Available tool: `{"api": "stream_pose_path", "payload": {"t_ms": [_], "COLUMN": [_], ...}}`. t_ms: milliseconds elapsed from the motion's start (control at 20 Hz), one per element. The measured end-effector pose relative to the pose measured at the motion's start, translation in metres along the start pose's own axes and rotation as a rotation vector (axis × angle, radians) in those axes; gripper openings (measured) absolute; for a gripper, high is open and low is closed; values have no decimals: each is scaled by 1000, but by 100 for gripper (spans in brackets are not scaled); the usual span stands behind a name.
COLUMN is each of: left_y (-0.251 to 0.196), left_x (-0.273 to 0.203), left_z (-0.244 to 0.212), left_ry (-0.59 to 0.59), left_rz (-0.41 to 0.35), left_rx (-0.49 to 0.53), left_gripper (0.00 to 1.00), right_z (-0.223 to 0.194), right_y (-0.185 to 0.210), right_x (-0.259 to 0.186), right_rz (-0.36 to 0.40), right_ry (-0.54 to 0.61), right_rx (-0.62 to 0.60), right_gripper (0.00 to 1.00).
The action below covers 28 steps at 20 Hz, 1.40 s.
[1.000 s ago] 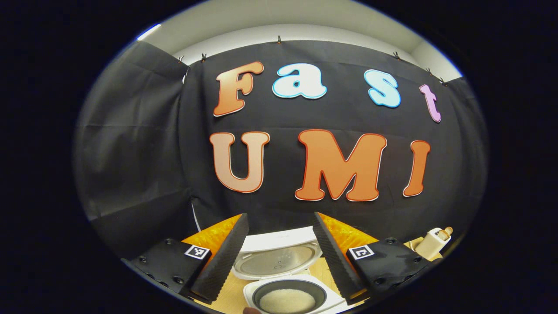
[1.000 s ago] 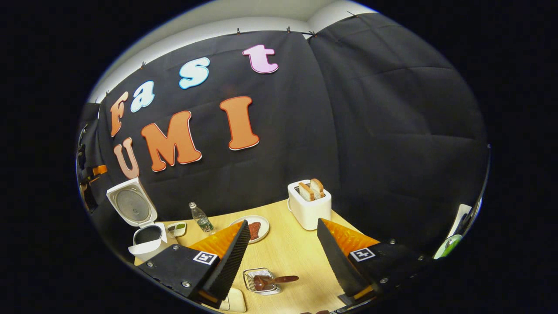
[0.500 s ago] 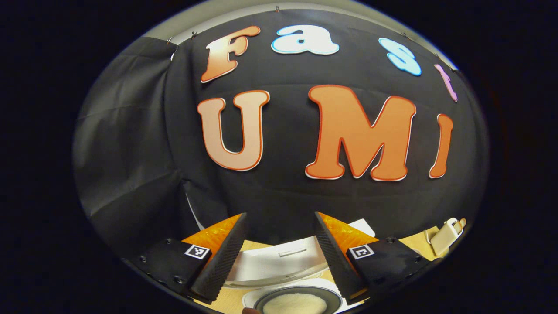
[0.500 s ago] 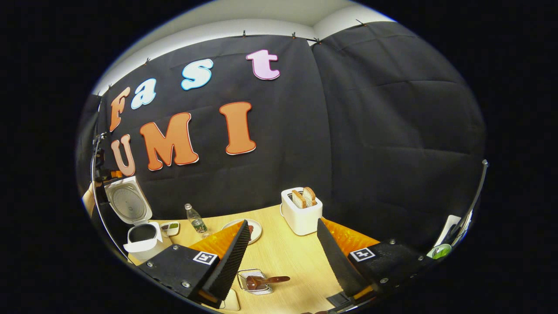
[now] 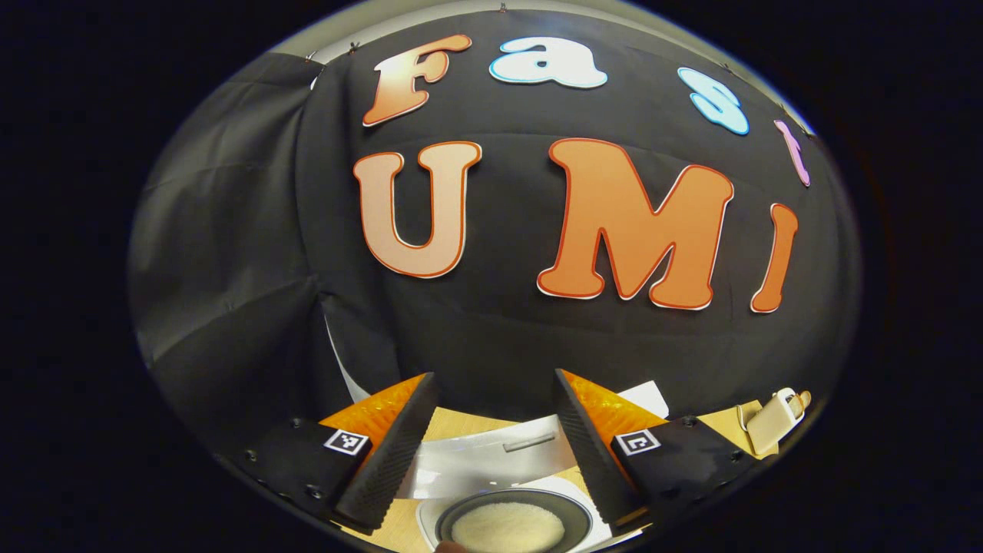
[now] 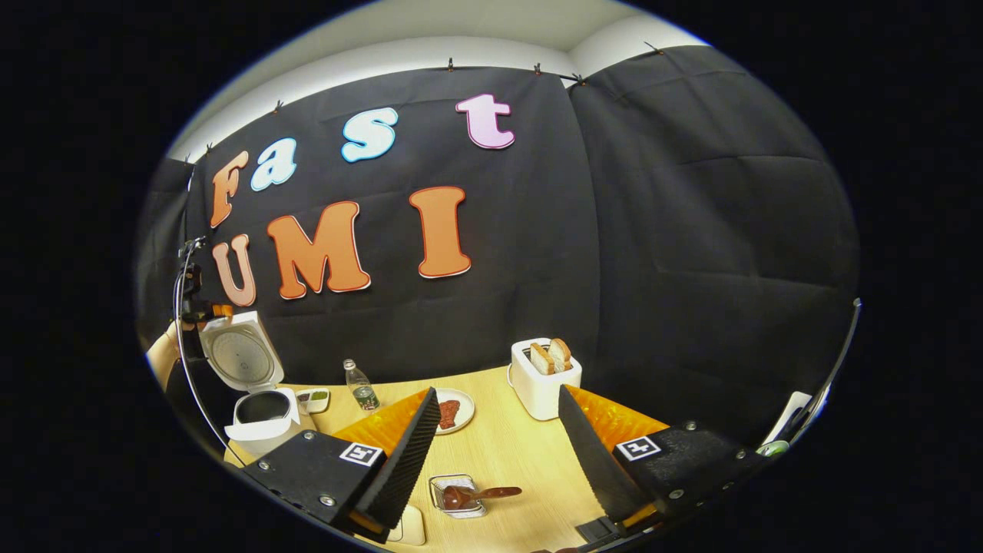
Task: Close the left gripper, press the button to open the rice cooker; take a wooden spoon from the chopstick holder with the right hand, scoop a spoonful of rice and pour it into the rice cooker, then put the wooden spoon back into the chopstick holder.
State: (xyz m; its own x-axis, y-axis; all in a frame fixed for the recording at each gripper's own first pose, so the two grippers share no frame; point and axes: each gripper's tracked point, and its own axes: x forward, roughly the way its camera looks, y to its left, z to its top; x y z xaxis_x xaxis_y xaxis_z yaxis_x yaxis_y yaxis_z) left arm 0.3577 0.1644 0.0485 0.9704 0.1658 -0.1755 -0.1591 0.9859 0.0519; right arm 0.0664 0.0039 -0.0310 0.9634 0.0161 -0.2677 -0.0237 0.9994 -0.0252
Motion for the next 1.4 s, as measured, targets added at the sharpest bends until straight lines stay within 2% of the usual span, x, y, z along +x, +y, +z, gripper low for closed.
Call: {"api": "stream_pose_path", "payload": {"t_ms": [200,250,300,350,400,650,850,1050,1250,1400], "left_y": [-13,-13,-13,-17,-20,-30,-48,-53,-59,-59], "left_x": [-43,-53,-59,-62,-62,-84,-98,-114,-126,-129], "left_z": [-19,-26,-28,-25,-29,-46,-85,-120,-158,-179], "left_ry": [-18,-24,-24,-42,-45,-19,63,79,142,158], "left_rz": [-4,21,29,37,43,11,-65,-58,-52,-24], "left_rx": [44,103,153,187,205,94,-33,-23,-50,-34], "left_gripper": [100,100,100,100,100,100,100,100,100,100], "right_z": [-7,-9,-13,-17,-20,-34,-47,-51,-58,-69], "right_y": [4,7,8,8,9,0,-12,-15,-10,-8], "right_x": [0,1,2,2,2,-5,-15,-18,-24,-27], "right_rz": [60,81,100,116,131,168,173,191,215,229], "right_ry": [10,14,21,30,35,57,84,97,107,134], "right_rx": [2,-3,-6,-7,-6,2,-17,-2,-11,-12], "right_gripper": [95,95,100,100,95,95,95,95,95,95]}}
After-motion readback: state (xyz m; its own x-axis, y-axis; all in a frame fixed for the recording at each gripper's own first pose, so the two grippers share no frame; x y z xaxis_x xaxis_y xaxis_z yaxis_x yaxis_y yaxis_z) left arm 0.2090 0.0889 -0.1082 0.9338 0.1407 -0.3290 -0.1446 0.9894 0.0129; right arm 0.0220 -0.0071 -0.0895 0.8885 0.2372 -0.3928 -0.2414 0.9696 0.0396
